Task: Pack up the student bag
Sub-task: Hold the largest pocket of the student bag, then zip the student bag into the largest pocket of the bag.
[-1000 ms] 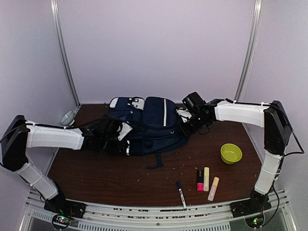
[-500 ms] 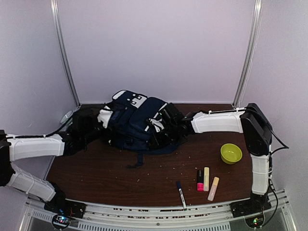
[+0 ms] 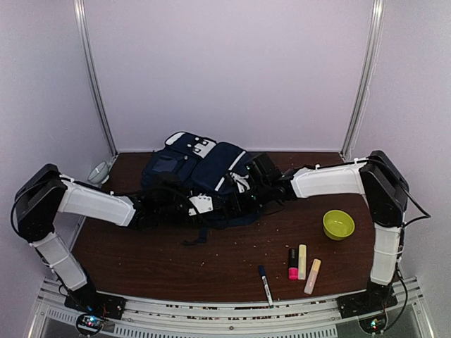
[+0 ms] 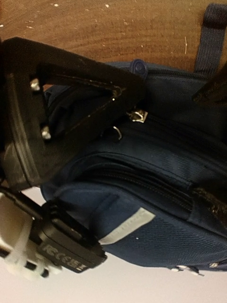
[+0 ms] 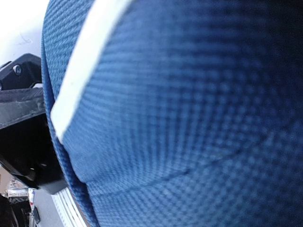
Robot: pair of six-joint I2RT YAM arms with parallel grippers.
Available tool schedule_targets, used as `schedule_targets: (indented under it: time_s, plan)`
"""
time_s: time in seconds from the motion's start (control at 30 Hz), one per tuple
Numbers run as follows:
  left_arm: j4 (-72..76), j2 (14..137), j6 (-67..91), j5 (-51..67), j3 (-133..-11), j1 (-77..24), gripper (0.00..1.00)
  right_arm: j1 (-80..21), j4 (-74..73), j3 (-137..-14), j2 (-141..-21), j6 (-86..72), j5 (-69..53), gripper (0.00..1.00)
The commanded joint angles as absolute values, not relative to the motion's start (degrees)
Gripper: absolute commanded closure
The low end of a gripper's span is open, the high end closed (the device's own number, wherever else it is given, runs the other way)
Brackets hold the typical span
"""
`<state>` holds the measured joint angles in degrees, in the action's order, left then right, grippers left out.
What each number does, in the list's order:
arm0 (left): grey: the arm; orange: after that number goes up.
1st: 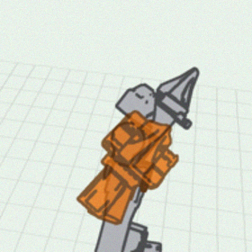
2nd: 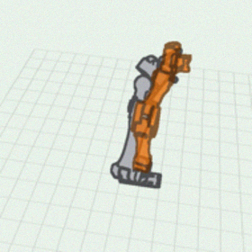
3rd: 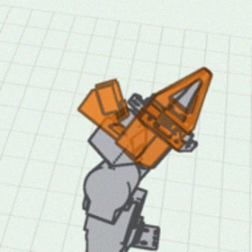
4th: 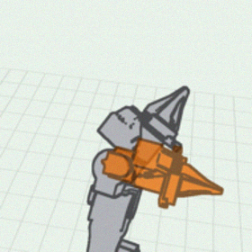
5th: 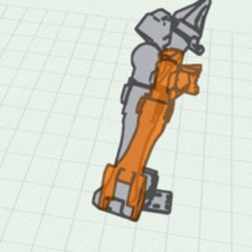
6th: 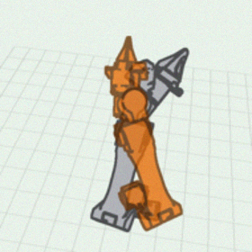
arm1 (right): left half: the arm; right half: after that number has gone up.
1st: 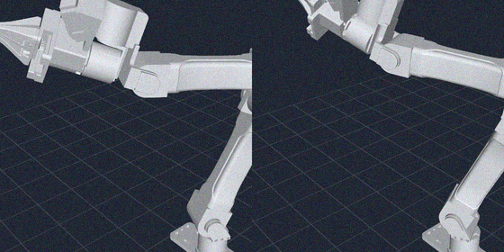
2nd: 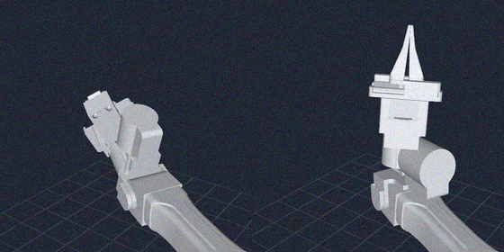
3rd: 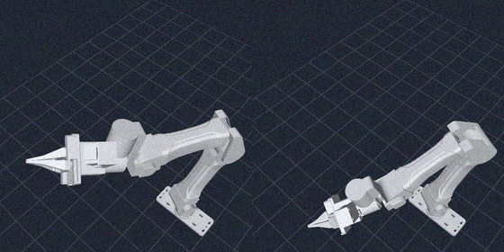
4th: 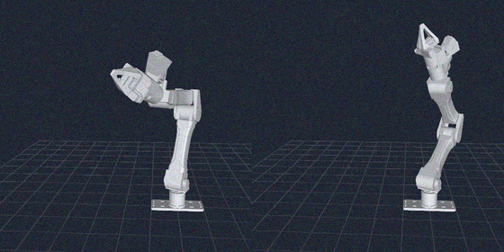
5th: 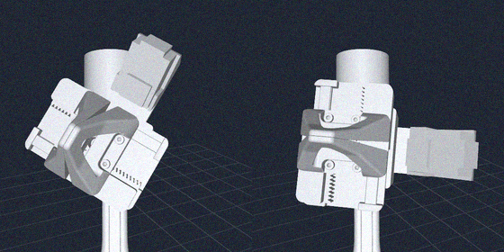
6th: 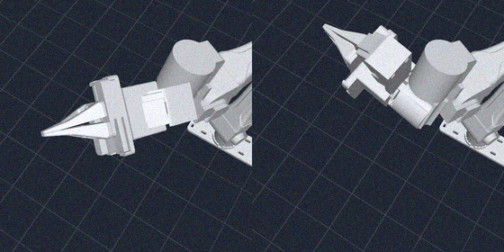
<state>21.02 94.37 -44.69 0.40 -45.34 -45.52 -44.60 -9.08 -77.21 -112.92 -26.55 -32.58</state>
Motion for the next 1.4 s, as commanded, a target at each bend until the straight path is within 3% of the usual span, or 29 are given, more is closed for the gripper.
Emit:
schedule_targets:
  time_s: [0.0,0.13,0.23,0.3,0.33,0.37,0.87,1.13,1.37]
  plan:
    - [27.52,98.43,-54.87,-7.23,-48.28,-45.96,0.38,-43.90,-8.69,-76.11,-110.74,-28.49,-32.76,1.00]
    - [33.48,102.51,-58.35,-15.06,-49.21,-45.97,0.41,-43.88,-8.97,-75.78,-110.63,-28.44,-32.81,1.00]
    - [39.93,105.66,-61.64,-19.55,-48.82,-46.11,0.54,-43.82,-8.69,-75.21,-110.28,-28.61,-32.94,1.00]
    - [43.33,106.77,-62.80,-22.29,-48.70,-46.15,0.75,-43.64,-9.18,-75.21,-110.13,-28.41,-32.45,1.00]
    - [44.53,106.86,-62.86,-23.39,-48.71,-46.24,0.94,-43.41,-9.99,-75.34,-110.05,-28.22,-31.73,1.00]
    - [46.47,106.87,-62.72,-24.25,-48.31,-46.30,1.00,-43.00,-11.00,-75.52,-109.90,-27.88,-30.97,1.00]
    - [43.59,95.98,-54.25,-20.23,-37.39,-46.63,1.00,-29.11,-26.39,-72.22,-99.95,-17.87,-14.02,1.00]
    - [29.24,85.42,-46.44,-7.21,-34.14,-47.21,1.00,-28.26,-31.89,-79.74,-104.63,-11.59,-19.67,1.00]
    - [24.54,81.69,-44.74,-4.70,-33.23,-48.81,1.00,-26.43,-35.35,-88.26,-109.31,-10.87,-13.62,1.00]
